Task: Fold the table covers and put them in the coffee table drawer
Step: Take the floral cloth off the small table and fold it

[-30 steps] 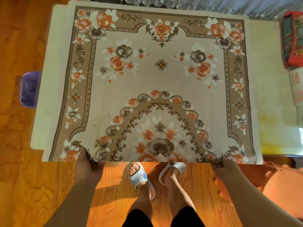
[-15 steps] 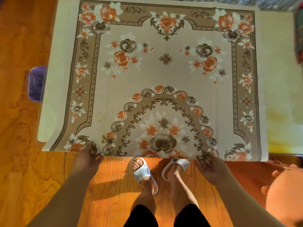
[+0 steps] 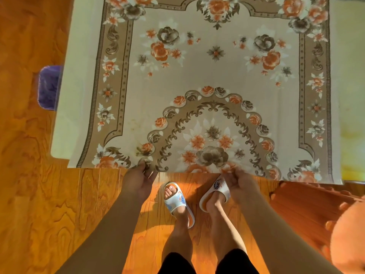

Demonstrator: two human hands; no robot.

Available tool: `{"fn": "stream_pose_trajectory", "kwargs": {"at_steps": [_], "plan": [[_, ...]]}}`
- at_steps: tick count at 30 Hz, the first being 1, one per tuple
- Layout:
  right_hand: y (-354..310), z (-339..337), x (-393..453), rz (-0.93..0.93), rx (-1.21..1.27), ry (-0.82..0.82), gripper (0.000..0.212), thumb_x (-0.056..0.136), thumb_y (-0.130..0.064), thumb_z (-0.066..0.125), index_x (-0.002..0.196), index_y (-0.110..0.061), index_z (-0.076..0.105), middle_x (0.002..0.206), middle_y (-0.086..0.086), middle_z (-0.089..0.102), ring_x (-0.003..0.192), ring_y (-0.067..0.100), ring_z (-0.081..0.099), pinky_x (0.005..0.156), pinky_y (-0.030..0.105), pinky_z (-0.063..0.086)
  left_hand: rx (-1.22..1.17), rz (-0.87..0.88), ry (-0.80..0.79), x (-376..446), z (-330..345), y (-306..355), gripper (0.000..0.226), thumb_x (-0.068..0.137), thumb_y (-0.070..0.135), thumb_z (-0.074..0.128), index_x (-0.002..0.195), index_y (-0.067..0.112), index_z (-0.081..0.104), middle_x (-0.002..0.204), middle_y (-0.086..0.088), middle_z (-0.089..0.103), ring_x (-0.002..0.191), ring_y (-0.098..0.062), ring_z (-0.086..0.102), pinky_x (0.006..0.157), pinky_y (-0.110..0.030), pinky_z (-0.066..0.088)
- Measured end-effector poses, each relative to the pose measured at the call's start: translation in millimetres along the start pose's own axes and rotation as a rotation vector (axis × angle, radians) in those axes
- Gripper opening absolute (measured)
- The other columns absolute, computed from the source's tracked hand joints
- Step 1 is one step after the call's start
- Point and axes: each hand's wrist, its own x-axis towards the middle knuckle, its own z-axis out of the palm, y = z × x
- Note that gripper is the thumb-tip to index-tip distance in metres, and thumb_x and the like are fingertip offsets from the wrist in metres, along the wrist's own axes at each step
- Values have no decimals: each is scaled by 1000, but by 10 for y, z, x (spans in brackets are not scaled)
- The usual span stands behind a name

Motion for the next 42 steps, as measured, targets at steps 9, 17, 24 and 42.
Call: {"fn": "stream_pose_trajectory", "kwargs": {"at_steps": [9, 17, 24, 42], "plan": [[628, 60, -571, -503, -845, 151, 16, 102, -32, 48, 92, -24, 57, 85, 2, 66, 79, 23, 68, 69, 47, 60, 1361, 658, 1, -316, -134, -182, 44, 101, 48, 42, 104, 15, 71, 89, -9, 76, 88, -32, 71, 77, -41, 56], [977, 224, -183, -1585, -1874, -303, 67, 79, 2, 56, 143, -11, 44, 144, 13, 42, 133, 32, 38, 112, 45, 39, 2344, 1386, -305, 318, -208, 5, 90, 90, 23, 64, 162, 31, 11, 165, -17, 20, 150, -43, 20, 119, -57, 23], [514, 124, 177, -1575, -2101, -266, 71, 94, -25, 64, 156, -18, 30, 158, 14, 27, 142, 40, 28, 116, 56, 32, 2442, 1567, -398, 397, -300, 205, 71, 95, 23, 55, 159, 28, 24, 162, -16, 29, 145, -45, 27, 116, -63, 24], [490, 388, 7, -1667, -2045, -435, 54, 76, -2, 77, 128, -8, 64, 127, 9, 59, 118, 29, 53, 89, 37, 55, 2166, 1451, -548, 411, -246, 561, 61, 89, 4, 66, 146, 23, 52, 156, -3, 45, 145, -26, 39, 115, -47, 40]]}}
